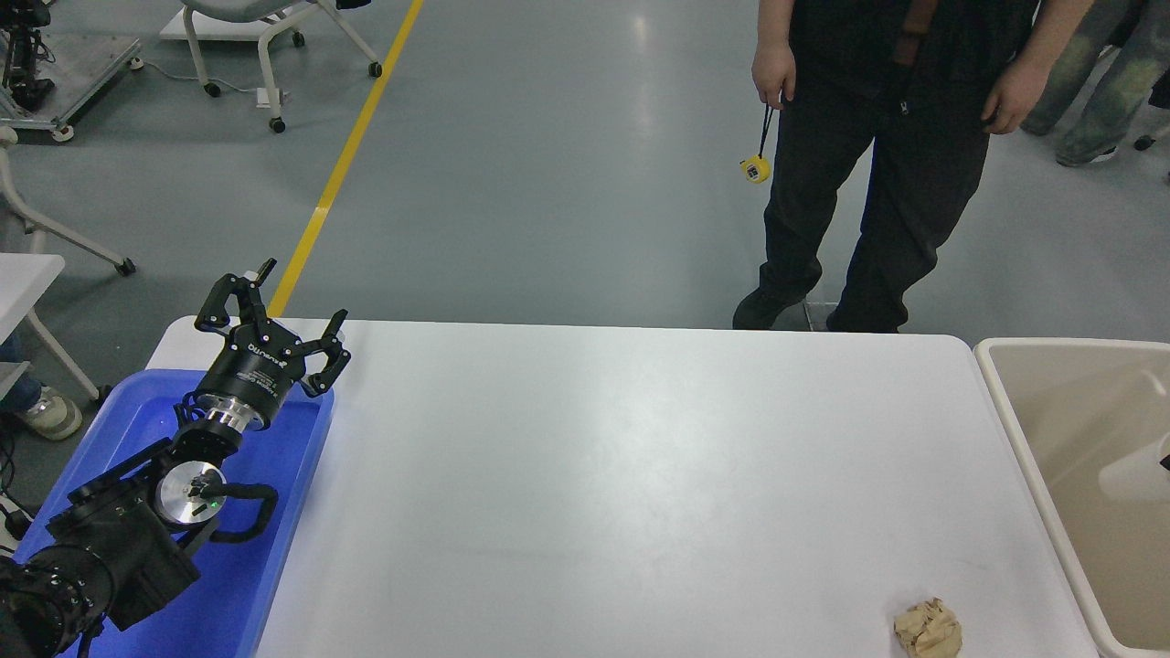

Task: Dispose of the paper cup in the dustbin

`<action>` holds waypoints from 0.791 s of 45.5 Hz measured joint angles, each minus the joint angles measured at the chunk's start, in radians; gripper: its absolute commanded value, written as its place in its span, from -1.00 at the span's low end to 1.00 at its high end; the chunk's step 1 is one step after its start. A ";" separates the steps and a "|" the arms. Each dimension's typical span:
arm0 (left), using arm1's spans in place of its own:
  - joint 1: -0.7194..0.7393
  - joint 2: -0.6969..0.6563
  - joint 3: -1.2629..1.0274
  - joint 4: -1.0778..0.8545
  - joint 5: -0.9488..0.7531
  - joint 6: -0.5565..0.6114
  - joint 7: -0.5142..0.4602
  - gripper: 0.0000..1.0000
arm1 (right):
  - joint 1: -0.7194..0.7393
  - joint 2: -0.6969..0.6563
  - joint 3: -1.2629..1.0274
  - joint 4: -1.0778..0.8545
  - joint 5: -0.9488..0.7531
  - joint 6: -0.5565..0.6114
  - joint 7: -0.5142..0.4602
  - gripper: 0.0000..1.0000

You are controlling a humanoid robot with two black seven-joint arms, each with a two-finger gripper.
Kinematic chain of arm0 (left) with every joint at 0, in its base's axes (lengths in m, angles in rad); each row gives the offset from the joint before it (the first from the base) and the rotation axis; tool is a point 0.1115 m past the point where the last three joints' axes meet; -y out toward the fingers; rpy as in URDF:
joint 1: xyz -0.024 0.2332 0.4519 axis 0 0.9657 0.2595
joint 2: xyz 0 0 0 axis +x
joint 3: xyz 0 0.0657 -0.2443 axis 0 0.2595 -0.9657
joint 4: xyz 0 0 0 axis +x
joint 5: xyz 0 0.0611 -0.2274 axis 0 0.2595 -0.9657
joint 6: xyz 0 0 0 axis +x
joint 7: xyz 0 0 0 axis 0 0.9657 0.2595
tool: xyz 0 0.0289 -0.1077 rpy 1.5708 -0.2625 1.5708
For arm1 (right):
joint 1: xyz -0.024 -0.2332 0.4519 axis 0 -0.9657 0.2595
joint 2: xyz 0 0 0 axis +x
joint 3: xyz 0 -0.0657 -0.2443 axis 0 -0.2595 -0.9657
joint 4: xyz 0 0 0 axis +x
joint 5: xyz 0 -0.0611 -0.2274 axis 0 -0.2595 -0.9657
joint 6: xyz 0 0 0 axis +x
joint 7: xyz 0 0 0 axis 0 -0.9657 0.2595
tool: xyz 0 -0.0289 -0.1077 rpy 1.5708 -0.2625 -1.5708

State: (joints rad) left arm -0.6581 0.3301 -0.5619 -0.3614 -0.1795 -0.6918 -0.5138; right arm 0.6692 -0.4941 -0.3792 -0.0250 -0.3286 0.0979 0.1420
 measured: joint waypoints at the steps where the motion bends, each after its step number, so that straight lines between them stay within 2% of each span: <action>1: 0.000 0.000 0.000 0.000 0.000 0.000 0.000 1.00 | -0.001 0.001 0.001 0.000 0.000 -0.001 0.000 -1.00; 4: 0.000 0.000 0.000 0.000 0.000 0.000 0.000 1.00 | -0.002 0.002 0.002 0.000 0.000 -0.002 0.000 -0.99; 8: 0.000 0.000 0.000 0.000 0.000 0.000 0.000 1.00 | -0.003 0.004 0.003 -0.001 0.000 -0.014 0.000 -0.17; 10: 0.000 0.000 0.000 0.000 0.000 0.000 0.000 1.00 | -0.003 0.004 0.003 -0.001 0.000 -0.025 0.000 0.17; 12: 0.000 0.000 0.000 0.000 0.000 0.000 0.000 1.00 | -0.003 0.004 0.003 -0.002 0.000 -0.038 0.000 0.35; 16: 0.000 0.000 0.000 0.000 0.000 0.000 0.000 1.00 | -0.003 0.004 0.004 -0.002 0.000 -0.072 0.001 0.61; 20: 0.000 0.000 0.000 0.000 0.000 0.000 0.000 1.00 | -0.003 0.005 0.004 -0.002 0.000 -0.107 0.002 0.73; 23: 0.000 0.000 0.000 0.000 0.000 0.000 0.000 1.00 | -0.002 0.005 0.005 0.000 0.000 -0.125 0.002 0.95; 36: 0.000 0.000 0.000 0.000 0.000 0.000 0.000 1.00 | 0.021 0.004 0.048 0.005 0.000 -0.160 0.003 0.98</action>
State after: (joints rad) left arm -0.6581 0.3304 -0.5622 -0.3616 -0.1800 -0.6914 -0.5138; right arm 0.6899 -0.4905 -0.3316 -0.0200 -0.3282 -0.0618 0.1454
